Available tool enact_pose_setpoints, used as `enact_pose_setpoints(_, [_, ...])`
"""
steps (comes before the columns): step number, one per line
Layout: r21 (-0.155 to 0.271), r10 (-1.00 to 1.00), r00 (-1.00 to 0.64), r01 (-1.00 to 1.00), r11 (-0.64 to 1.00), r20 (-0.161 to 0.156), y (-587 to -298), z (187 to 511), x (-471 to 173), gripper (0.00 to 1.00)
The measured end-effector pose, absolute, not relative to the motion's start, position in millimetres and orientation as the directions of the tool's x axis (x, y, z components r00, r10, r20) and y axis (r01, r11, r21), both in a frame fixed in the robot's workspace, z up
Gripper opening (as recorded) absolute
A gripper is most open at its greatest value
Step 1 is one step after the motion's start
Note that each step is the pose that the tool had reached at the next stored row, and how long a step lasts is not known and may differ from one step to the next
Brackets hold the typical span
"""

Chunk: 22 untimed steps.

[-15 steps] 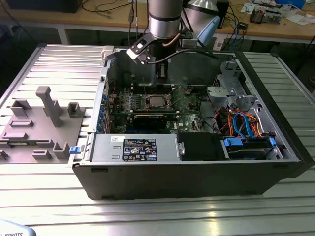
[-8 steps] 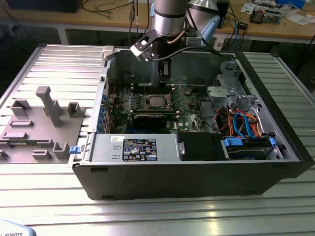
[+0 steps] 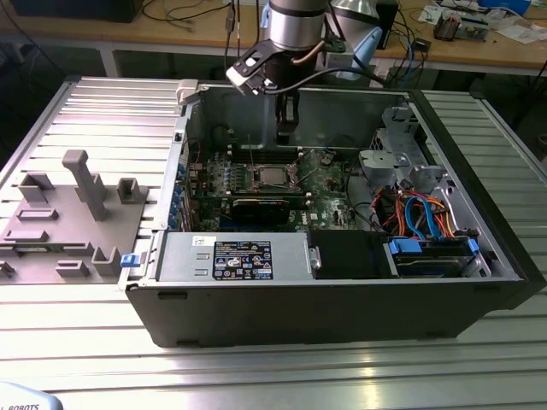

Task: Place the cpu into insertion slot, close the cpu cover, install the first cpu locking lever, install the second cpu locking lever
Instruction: 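Place the cpu into insertion slot, then close the cpu cover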

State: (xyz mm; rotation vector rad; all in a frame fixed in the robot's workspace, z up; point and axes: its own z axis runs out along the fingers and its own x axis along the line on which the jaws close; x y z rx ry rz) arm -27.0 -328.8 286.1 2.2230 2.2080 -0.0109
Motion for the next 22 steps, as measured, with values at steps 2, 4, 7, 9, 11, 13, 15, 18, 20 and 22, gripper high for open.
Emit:
enact_pose_setpoints(2, [0.001,1.000,0.007,1.000,-0.007,-0.011,-329,287,-27,0.11])
enact_pose_setpoints(4, [0.001,1.000,0.007,1.000,-0.007,-0.010,-329,287,-27,0.11])
enact_pose_setpoints(7, [0.001,1.000,0.007,1.000,-0.007,-0.011,-329,287,-27,0.11])
enact_pose_setpoints(9, [0.001,1.000,0.007,1.000,-0.007,-0.011,-329,287,-27,0.11])
enact_pose_setpoints(11, [0.001,1.000,0.007,1.000,-0.007,-0.011,-329,287,-27,0.11])
enact_pose_setpoints(13, [0.001,1.000,0.007,1.000,-0.007,-0.011,-329,287,-23,0.11])
enact_pose_setpoints(15, [0.000,1.000,0.007,1.000,-0.007,-0.011,-329,287,-18,0.11])
enact_pose_setpoints(18, [0.000,1.000,0.007,1.000,-0.007,-0.011,-329,287,-14,0.11])
enact_pose_setpoints(20, [0.000,1.000,0.007,1.000,-0.007,-0.011,-329,287,-13,0.11])
enact_pose_setpoints(22, [0.000,1.000,0.007,1.000,-0.007,-0.011,-329,287,-11,0.11])
